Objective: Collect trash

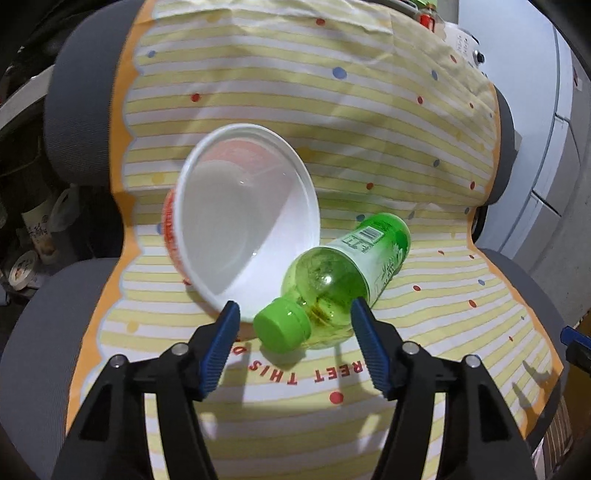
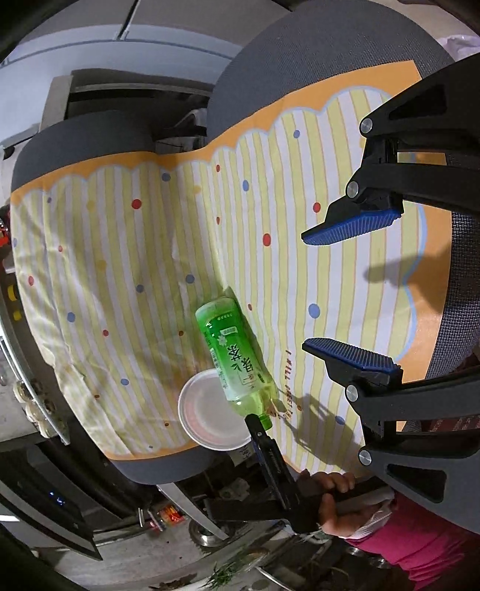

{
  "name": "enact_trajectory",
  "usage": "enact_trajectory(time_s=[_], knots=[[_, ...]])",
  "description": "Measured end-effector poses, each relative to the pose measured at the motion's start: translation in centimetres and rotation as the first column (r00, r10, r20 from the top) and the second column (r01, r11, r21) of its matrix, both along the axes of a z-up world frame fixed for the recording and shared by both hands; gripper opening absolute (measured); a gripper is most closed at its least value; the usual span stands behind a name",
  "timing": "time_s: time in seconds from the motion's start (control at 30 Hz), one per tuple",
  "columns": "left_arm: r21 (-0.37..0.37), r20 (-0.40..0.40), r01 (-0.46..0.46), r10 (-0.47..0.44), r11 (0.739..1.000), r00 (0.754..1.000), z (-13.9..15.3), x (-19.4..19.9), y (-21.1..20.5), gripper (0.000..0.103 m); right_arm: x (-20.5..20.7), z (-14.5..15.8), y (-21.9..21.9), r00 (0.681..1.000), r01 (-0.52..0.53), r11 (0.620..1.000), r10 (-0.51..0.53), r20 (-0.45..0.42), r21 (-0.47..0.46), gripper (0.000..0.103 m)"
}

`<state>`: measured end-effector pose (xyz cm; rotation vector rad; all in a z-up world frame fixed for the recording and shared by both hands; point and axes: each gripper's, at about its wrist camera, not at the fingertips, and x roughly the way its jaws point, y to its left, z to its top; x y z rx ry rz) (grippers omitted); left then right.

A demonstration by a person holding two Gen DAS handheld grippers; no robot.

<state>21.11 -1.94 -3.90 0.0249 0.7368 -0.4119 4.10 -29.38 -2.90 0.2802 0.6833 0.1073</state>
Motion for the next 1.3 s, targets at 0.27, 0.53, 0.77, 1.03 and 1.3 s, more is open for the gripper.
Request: enact_trajectory(time_s=[0.27, 0.53, 0.77, 1.03, 1.3], knots=[[-0.115, -0.110, 0.193, -0.205, 0.975, 0.973, -0.5, -2.2, -2.7, 0.047, -0.1, 0.0, -0.7, 1.000, 0.018, 1.000, -0.019, 0.004, 0.019, 0.054], [-0.137, -0.074, 0.394, -0.406, 0.909, 0.911, 0.3, -7.2, -7.1, 0.065, 1.6, 1.8, -0.8, 0.998, 0.044, 0.999, -0.045, 0.049, 0.027, 0.065], [-0.038, 0.042, 0.070, -0.068, 0.997, 0.997, 2.1, -6.7, 0.2, 0.067, 6.8, 2.3, 3.0, 0.999, -0.026, 0.999, 0.026, 0.032, -0.021, 0.068], [-0.008, 0.053, -0.225, 0.225, 0.974, 0.973, 2.6, -2.9, 8.5, 0.067, 16.1, -0.1, 8.3, 0.995, -0.028, 0.977, 0.008, -0.097, -0.209, 0.064], [-0.054, -0.042, -0.268, 0.266, 0.962, 0.963, 0.3, 2.2, 11.3, 0.055, 18.1, -1.4, 9.4, 0.983, -0.058, 0.976, 0.019, -0.181, -0.212, 0.062]])
